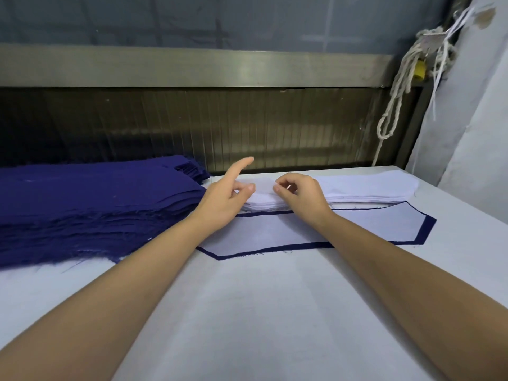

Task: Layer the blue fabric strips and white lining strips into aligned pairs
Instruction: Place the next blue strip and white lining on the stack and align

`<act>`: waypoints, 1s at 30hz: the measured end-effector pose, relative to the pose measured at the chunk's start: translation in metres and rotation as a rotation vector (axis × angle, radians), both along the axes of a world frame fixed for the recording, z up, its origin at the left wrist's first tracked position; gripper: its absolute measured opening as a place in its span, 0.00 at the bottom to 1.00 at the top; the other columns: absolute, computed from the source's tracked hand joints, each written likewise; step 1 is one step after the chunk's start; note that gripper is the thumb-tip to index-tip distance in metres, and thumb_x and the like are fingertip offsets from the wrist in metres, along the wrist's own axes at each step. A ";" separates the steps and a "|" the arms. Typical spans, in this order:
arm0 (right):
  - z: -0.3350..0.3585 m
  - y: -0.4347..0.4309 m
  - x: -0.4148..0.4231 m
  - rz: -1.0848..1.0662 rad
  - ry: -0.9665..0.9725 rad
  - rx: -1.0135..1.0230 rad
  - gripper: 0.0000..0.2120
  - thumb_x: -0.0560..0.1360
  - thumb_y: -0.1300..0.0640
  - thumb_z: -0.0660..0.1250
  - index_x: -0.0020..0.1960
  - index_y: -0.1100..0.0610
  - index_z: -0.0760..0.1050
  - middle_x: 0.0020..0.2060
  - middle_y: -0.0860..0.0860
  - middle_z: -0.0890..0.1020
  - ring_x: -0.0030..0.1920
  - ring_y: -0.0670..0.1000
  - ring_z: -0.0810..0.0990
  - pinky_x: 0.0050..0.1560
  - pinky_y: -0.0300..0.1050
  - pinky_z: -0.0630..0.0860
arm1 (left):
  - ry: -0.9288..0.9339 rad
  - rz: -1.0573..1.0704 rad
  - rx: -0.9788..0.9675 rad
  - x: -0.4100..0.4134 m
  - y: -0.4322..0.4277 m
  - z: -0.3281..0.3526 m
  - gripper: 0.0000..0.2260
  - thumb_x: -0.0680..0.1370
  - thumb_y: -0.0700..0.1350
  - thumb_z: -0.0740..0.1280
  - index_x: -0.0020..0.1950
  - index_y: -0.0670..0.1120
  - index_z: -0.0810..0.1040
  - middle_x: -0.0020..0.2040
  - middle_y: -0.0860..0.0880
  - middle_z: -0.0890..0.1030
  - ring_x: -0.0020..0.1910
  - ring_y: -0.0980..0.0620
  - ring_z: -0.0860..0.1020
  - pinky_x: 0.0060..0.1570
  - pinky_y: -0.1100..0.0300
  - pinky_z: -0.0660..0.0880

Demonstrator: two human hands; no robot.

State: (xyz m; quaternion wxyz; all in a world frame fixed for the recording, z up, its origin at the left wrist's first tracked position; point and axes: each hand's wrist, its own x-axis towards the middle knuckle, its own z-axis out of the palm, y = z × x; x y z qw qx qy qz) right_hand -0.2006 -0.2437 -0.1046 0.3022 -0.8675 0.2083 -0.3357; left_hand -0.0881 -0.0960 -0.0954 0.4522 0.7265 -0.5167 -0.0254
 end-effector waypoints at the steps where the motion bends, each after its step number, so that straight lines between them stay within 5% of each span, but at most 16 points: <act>1: 0.001 0.001 0.000 0.004 0.008 -0.002 0.04 0.76 0.58 0.66 0.45 0.56 0.79 0.43 0.50 0.81 0.39 0.47 0.73 0.43 0.40 0.69 | 0.091 0.011 0.023 0.000 -0.002 0.004 0.21 0.80 0.49 0.60 0.72 0.59 0.62 0.48 0.53 0.82 0.35 0.60 0.74 0.41 0.64 0.71; 7: 0.002 0.007 0.002 -0.020 0.035 -0.062 0.05 0.77 0.58 0.65 0.46 0.56 0.80 0.46 0.50 0.81 0.43 0.47 0.75 0.50 0.43 0.74 | 0.648 0.000 0.126 0.005 -0.004 0.016 0.17 0.78 0.42 0.66 0.66 0.52 0.72 0.53 0.48 0.80 0.28 0.58 0.74 0.32 0.67 0.72; 12: 0.004 0.013 -0.003 -0.097 -0.073 -0.323 0.07 0.77 0.58 0.65 0.49 0.59 0.81 0.46 0.55 0.78 0.48 0.54 0.74 0.51 0.48 0.71 | 0.727 0.054 0.024 0.007 -0.005 0.017 0.05 0.78 0.37 0.64 0.49 0.41 0.80 0.51 0.44 0.80 0.26 0.59 0.75 0.27 0.67 0.71; 16: 0.007 0.020 -0.005 -0.162 -0.064 -0.510 0.10 0.79 0.55 0.61 0.52 0.57 0.80 0.37 0.56 0.80 0.41 0.58 0.75 0.44 0.47 0.69 | 0.755 0.117 -0.157 0.004 -0.007 0.018 0.06 0.77 0.37 0.66 0.50 0.37 0.80 0.46 0.44 0.80 0.38 0.54 0.79 0.35 0.69 0.77; 20: 0.006 0.022 -0.004 -0.126 0.087 -0.378 0.14 0.82 0.52 0.54 0.60 0.54 0.74 0.35 0.56 0.82 0.40 0.61 0.78 0.45 0.50 0.73 | 0.831 0.182 -0.347 0.001 -0.008 0.022 0.06 0.76 0.36 0.67 0.51 0.36 0.80 0.48 0.43 0.81 0.48 0.50 0.79 0.47 0.66 0.78; 25: 0.005 0.024 -0.004 -0.003 -0.103 -0.044 0.15 0.82 0.52 0.53 0.64 0.52 0.71 0.40 0.50 0.82 0.41 0.56 0.80 0.51 0.52 0.75 | 0.954 0.229 -0.475 -0.003 -0.005 0.024 0.03 0.76 0.33 0.67 0.49 0.36 0.78 0.44 0.45 0.80 0.41 0.53 0.80 0.40 0.66 0.80; 30: 0.006 0.019 -0.002 -0.032 -0.254 0.161 0.14 0.81 0.56 0.54 0.64 0.52 0.71 0.44 0.49 0.80 0.34 0.50 0.78 0.39 0.40 0.75 | 1.037 0.239 -0.494 0.002 -0.002 0.026 0.08 0.75 0.29 0.65 0.50 0.39 0.77 0.45 0.45 0.76 0.39 0.53 0.79 0.39 0.65 0.80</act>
